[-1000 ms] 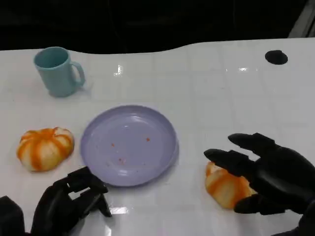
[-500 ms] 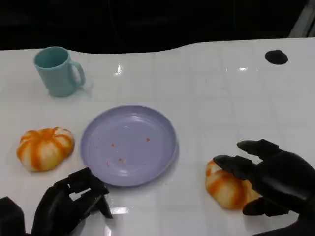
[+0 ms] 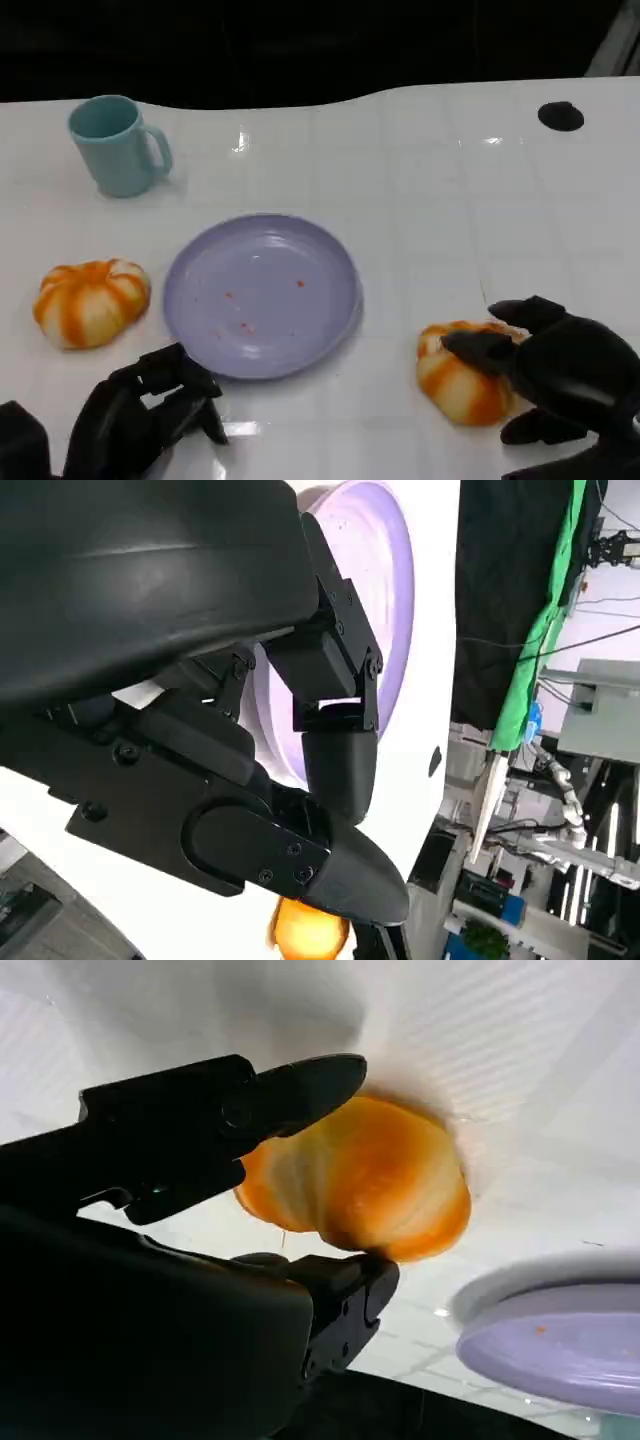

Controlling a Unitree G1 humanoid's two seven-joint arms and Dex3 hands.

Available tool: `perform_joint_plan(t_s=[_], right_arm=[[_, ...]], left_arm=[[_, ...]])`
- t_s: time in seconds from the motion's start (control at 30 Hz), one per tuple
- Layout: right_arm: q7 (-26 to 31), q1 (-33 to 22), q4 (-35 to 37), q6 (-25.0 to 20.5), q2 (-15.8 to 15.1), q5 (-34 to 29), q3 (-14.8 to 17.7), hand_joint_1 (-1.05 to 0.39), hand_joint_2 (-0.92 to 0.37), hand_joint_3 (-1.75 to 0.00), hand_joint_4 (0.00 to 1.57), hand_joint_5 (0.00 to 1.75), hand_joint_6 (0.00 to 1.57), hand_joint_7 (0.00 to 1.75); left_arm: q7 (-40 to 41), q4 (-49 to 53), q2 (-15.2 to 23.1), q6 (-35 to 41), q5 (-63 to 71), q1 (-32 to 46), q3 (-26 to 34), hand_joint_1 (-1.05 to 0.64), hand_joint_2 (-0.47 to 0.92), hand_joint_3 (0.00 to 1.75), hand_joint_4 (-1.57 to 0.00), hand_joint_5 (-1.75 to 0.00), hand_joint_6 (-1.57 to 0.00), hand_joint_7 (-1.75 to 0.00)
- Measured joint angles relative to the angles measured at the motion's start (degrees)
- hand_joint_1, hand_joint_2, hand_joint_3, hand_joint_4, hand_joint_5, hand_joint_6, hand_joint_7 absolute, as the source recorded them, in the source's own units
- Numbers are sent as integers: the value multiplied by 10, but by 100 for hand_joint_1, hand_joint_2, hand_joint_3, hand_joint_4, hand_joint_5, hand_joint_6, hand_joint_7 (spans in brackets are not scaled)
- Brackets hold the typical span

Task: Grasp the bread from the table and place it into the plate.

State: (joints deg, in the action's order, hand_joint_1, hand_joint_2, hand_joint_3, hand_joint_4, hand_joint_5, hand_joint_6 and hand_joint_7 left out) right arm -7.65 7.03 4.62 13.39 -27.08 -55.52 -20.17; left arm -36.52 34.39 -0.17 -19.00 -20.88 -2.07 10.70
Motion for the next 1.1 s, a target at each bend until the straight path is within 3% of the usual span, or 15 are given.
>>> perform_joint_plan(t_s=[0.27,0.4,0.53,0.6,0.63,0.67,0.7,0.77,0.8,0.87,0.9,1.1], right_arm=[[21,40,57,-8,4,-1,-37,-60,-92,-5,15,17,30,1],[35,61,88,-11,11,-1,-54,-57,-92,-7,26,15,37,3],[55,85,124,-10,22,3,-66,-47,-92,-8,52,17,53,6],[73,94,147,-6,28,9,-69,-39,-92,-12,75,25,69,9],[85,99,159,-3,32,13,-71,-36,-92,-15,84,46,81,12],[102,106,175,3,35,16,-74,-32,-92,-19,82,89,96,12],[120,112,190,9,39,19,-76,-29,-92,-24,82,114,106,15],[153,123,220,24,46,28,-78,-25,-92,-29,86,148,119,21],[167,129,233,31,48,30,-79,-24,-92,-35,83,163,111,49],[189,140,253,44,50,34,-82,-23,-92,-44,82,172,83,117],[196,144,260,47,50,35,-84,-23,-92,-45,81,173,79,126],[246,154,289,57,54,44,-93,-18,-81,-52,82,175,80,130]], left_arm=[[0,-4,0,1,0,3,0,-105,79,0,-76,-167,-111,-88],[0,-4,0,1,0,4,0,-105,79,0,-76,-167,-117,-80],[0,-6,0,2,0,7,-2,-105,79,0,-76,-167,-121,-74],[0,-8,0,3,0,9,-3,-105,79,0,-76,-167,-125,-68],[0,-9,0,4,0,9,-2,-105,79,0,-76,-167,-127,-65],[0,-10,0,5,0,10,-3,-105,79,0,-76,-167,-129,-62],[0,-10,0,6,0,10,-3,-105,79,0,-76,-167,-130,-59],[0,-11,0,6,0,10,-3,-105,78,0,-77,-167,-133,-56],[0,-11,0,6,0,10,-3,-104,78,0,-77,-167,-135,-52],[0,-13,0,7,0,11,-3,-104,79,0,-77,-166,-137,-47],[0,-13,0,7,0,12,-4,-104,79,0,-77,-166,-139,-45],[2,-15,0,7,0,12,-4,-104,79,0,-77,-166,-146,-35]])
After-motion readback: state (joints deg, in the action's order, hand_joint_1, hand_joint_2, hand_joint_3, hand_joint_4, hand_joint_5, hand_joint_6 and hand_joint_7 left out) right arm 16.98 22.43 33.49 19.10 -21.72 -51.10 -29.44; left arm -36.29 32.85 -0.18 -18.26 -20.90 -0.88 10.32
